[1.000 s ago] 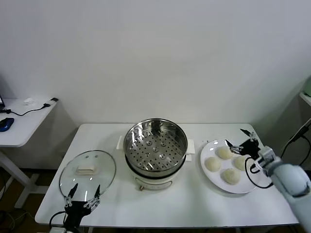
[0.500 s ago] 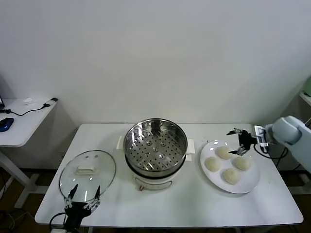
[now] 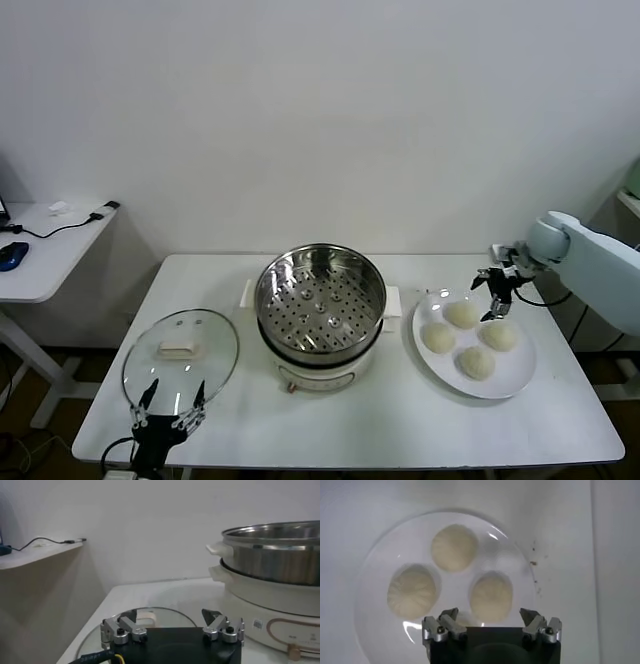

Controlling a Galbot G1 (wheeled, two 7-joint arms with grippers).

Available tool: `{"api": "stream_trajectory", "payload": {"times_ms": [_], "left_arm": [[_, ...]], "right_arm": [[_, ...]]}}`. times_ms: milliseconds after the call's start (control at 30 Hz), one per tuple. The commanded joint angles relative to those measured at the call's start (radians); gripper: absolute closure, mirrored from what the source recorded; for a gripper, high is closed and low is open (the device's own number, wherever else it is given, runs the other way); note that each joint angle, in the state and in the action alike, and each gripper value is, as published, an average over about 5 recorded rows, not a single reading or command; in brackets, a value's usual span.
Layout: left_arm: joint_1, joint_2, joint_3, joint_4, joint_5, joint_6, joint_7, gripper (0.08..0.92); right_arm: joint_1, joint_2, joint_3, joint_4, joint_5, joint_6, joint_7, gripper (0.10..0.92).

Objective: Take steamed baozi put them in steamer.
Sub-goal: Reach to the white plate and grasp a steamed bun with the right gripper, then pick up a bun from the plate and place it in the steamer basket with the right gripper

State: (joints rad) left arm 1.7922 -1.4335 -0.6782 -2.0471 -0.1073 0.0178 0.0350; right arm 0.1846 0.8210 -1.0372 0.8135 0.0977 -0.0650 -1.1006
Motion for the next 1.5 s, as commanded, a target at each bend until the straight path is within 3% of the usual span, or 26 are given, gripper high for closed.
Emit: {"api": "stream_trajectory", "payload": {"times_ms": [33, 533, 800, 967, 1133, 1333, 1500], "left_arm": [[-0.001, -0.004, 0.004, 0.004, 0.005, -0.004, 0.002, 0.177], [0.007, -0.005, 0.013, -0.005, 0.011, -0.010, 0.004, 0.177], [0.011, -0.008, 0.011, -0.013, 0.017, -0.011, 0.003, 0.177], [0.015, -0.004, 0.007, -0.014, 0.019, -0.012, 0.002, 0.177], [0.012, -0.002, 0.013, -0.012, 0.022, -0.011, 0.003, 0.177], [0.008, 0.000, 0.024, -0.012, 0.025, -0.010, 0.004, 0.177], [0.005, 0.003, 0.023, -0.006, 0.025, -0.012, 0.003, 0.177]], "right_arm": [[-0.032, 0.114, -0.035, -0.148, -0.059, -0.052, 0.038, 0.203], [-0.086, 0.151, 0.050, -0.187, -0.061, -0.063, 0.072, 0.212], [-0.052, 0.117, 0.037, -0.125, -0.030, -0.062, 0.035, 0.412], [0.157, 0.045, -0.061, 0.027, 0.061, -0.027, -0.024, 0.525], [0.550, 0.034, -0.274, 0.240, 0.184, 0.044, -0.096, 0.541], [0.795, 0.154, -0.327, 0.490, 0.266, 0.139, -0.137, 0.542], [0.766, 0.287, -0.351, 0.737, 0.283, 0.250, -0.049, 0.541]]}}
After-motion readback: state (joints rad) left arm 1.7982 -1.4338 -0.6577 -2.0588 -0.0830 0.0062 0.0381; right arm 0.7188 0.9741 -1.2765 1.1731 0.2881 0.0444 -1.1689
